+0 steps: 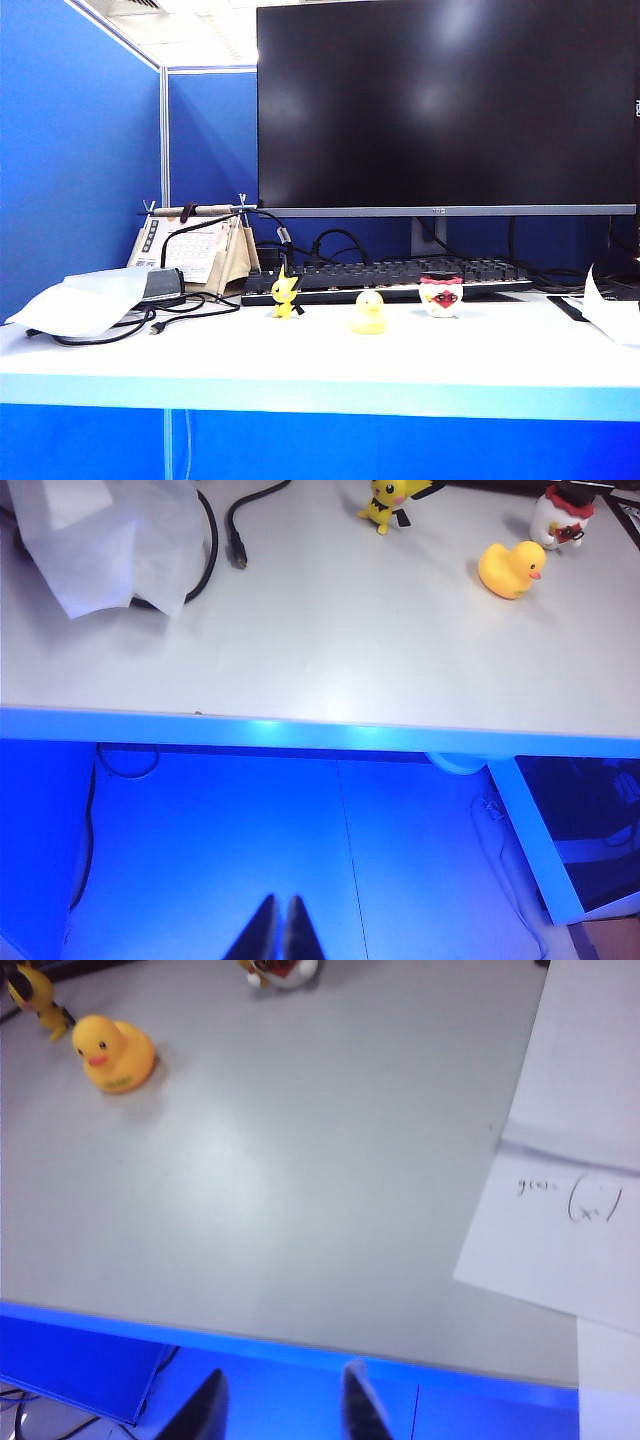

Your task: Pick up the doll with a different color than the other dolls and place it near you.

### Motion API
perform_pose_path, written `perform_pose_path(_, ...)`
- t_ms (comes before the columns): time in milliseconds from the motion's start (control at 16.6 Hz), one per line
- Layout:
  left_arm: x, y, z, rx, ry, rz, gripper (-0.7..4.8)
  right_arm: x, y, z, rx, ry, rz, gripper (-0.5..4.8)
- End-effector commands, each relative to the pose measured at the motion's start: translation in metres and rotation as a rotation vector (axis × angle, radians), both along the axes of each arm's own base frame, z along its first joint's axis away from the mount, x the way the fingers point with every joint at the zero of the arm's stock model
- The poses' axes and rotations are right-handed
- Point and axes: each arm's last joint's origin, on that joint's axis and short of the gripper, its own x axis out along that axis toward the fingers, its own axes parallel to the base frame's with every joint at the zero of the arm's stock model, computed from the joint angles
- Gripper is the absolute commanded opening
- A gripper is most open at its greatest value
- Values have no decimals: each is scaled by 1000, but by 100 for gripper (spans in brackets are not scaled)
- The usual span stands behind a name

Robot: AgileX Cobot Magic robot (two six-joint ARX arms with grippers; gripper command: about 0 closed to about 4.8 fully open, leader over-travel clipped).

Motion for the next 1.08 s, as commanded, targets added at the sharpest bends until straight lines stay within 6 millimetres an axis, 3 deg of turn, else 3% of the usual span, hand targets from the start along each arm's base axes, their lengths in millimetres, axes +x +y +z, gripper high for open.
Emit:
perform_pose_path(60, 0, 0, 0, -6, -1, -3, 22, 0, 0, -1, -5, 6, -5, 148)
perform_pose_path(721, 0, 0, 0, -5, -1, -2, 22, 1, -4, 1, -50, -36, -128, 148)
perform_pose_path(902, 0, 0, 0, -6, -1, -3, 22, 6, -2, 18, 21, -198, -130, 148)
perform_pose_path(1082, 0, 0, 0, -6, -1, -3, 22, 13, 0, 48, 93, -350, -137, 149)
